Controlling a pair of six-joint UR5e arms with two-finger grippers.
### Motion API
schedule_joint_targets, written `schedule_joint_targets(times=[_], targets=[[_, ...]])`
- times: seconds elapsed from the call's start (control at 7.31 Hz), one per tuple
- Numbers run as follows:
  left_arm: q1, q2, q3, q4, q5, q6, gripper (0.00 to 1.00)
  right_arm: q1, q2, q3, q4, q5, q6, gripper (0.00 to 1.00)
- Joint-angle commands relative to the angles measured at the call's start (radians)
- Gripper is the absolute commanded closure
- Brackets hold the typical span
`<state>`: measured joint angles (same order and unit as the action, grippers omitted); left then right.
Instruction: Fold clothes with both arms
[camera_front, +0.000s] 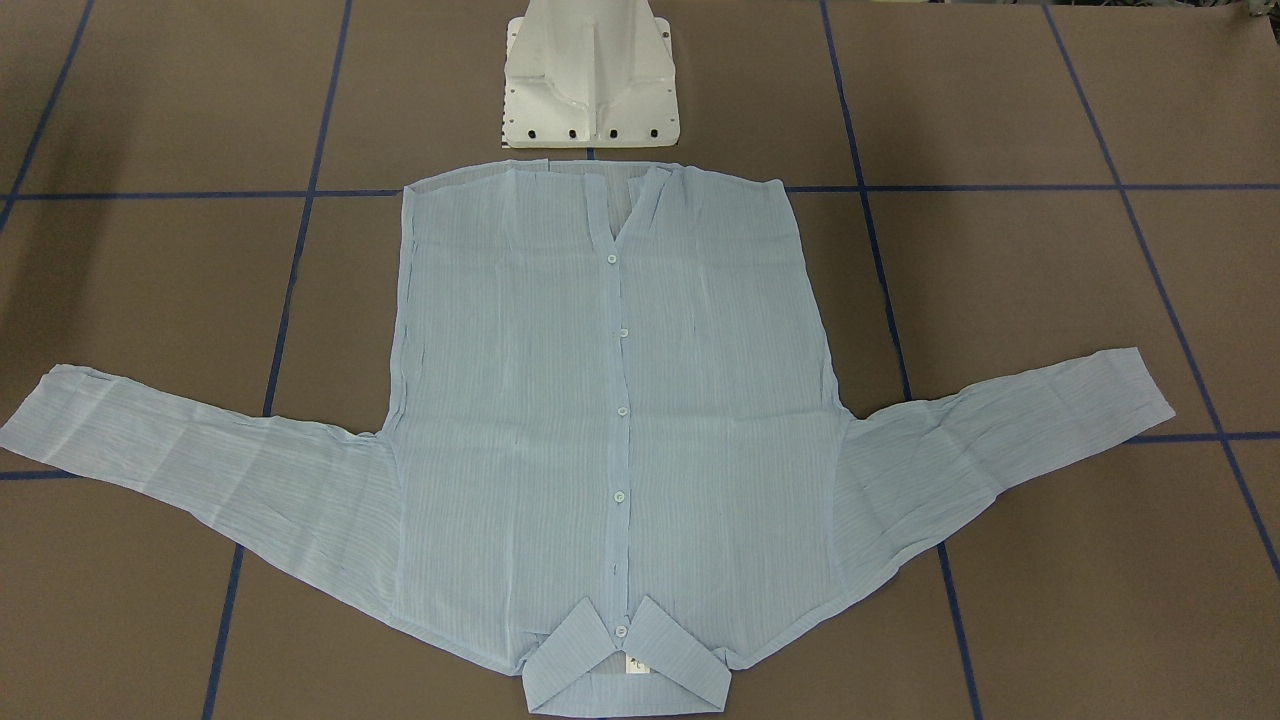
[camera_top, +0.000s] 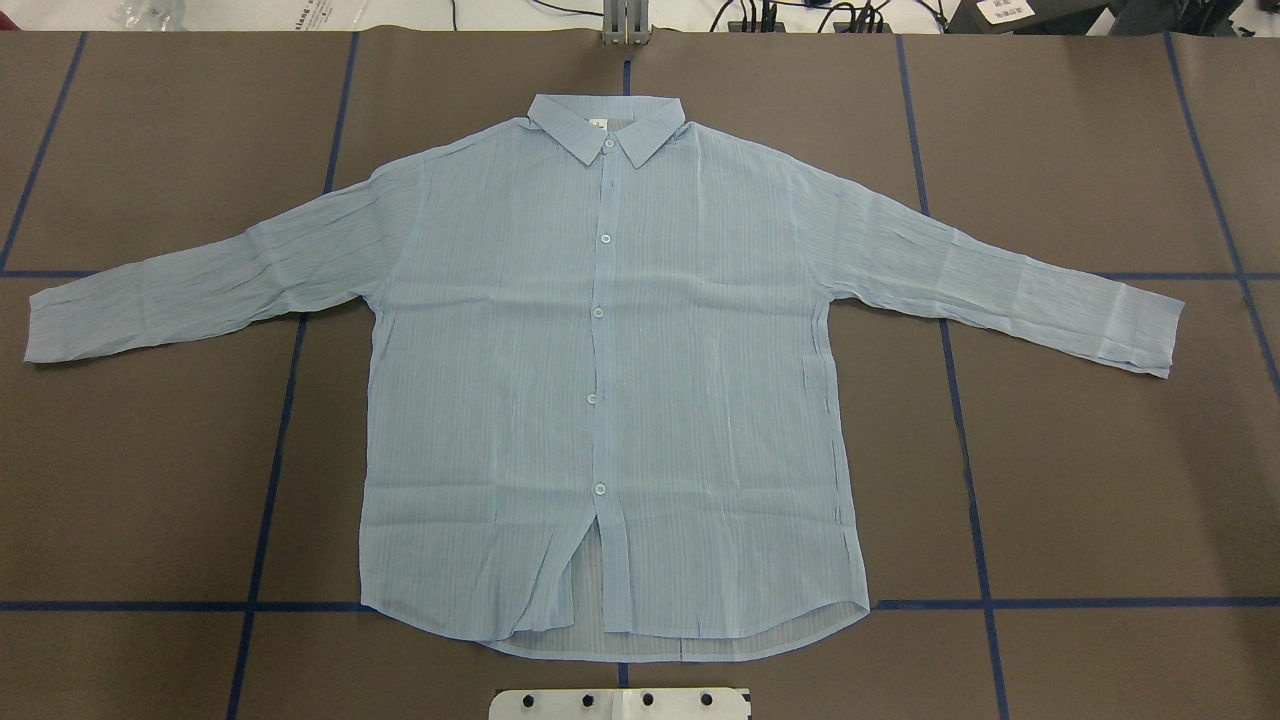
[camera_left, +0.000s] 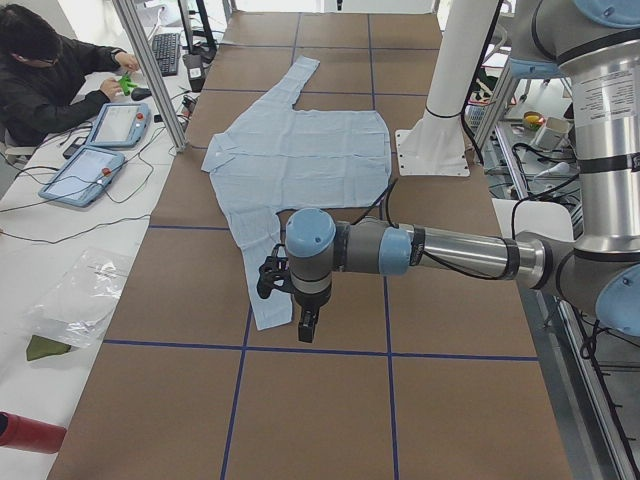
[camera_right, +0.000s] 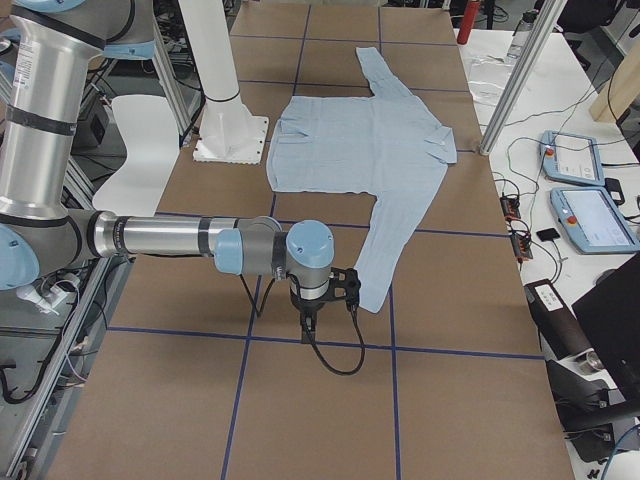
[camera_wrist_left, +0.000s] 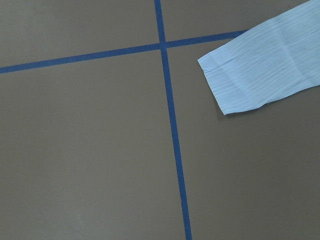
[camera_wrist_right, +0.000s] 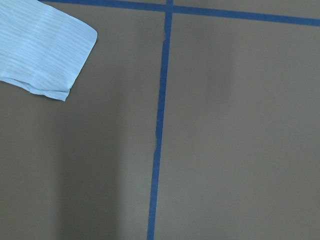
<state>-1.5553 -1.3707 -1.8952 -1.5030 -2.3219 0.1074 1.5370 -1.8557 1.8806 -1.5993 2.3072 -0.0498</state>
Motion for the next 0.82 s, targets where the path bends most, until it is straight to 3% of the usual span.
schedule_joint_targets(times=[0.0, 0.27, 0.41, 0.68], targets=[[0.001, 0.008, 0.002, -0.096, -0.001, 0.000, 0.00, 0.000, 0.012, 0.021, 0.001, 0.003, -0.005, 0.00], [0.010, 0.007, 0.022, -0.224, 0.019, -0.002, 0.00, 0.000, 0.051, 0.038, 0.001, 0.006, -0.001, 0.00], [0.009, 0.010, 0.021, -0.312, 0.126, 0.002, 0.00, 0.000, 0.078, 0.044, -0.001, 0.015, 0.002, 0.00], [0.008, 0.001, 0.068, -0.524, 0.142, -0.012, 0.00, -0.002, 0.131, 0.051, 0.094, 0.052, 0.004, 0.00]])
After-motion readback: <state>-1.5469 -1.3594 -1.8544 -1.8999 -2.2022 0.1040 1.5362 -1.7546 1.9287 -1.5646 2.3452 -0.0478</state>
